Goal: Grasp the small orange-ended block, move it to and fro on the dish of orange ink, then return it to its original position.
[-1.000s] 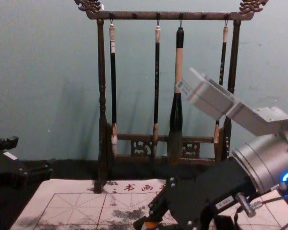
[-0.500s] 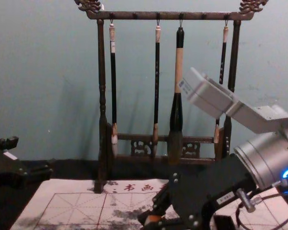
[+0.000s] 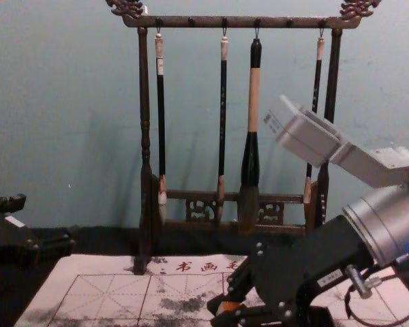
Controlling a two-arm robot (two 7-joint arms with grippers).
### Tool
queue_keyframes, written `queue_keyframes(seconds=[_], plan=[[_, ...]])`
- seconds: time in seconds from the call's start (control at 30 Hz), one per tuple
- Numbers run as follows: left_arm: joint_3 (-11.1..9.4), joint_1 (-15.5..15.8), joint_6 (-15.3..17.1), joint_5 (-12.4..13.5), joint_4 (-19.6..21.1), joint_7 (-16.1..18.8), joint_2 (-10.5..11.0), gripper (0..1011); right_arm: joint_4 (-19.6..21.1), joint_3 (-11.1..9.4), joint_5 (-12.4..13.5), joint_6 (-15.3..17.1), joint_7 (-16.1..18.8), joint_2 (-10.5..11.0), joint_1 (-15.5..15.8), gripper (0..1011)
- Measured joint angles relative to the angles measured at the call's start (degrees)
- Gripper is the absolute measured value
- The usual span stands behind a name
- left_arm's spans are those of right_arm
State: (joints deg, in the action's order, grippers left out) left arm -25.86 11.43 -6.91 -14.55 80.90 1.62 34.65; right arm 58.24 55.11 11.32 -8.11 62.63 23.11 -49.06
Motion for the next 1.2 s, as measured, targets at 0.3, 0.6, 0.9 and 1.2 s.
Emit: queue_keyframes(seconds=[0.3, 0.6, 0.9, 1.2], plan=[[0.0, 0.0, 0.0, 0.0, 0.0, 0.0, 0.0, 1001, 0.8, -0.3, -0.5, 0.4, -0.4, 1.0, 0.2, 131], [0.0, 0.0, 0.0, 0.0, 0.0, 0.0, 0.0, 1001, 2.0, -0.6, -0.9, 0.8, -0.7, 2.0, 0.5, 132], [0.0, 0.0, 0.0, 0.0, 0.0, 0.0, 0.0, 1001, 3.3, -0.7, -1.1, 1.2, -0.6, 3.0, 0.9, 132], [0.0, 0.0, 0.0, 0.0, 0.0, 0.0, 0.0, 1001, 5.1, -0.6, -1.2, 1.3, -0.3, 4.0, 1.3, 132]])
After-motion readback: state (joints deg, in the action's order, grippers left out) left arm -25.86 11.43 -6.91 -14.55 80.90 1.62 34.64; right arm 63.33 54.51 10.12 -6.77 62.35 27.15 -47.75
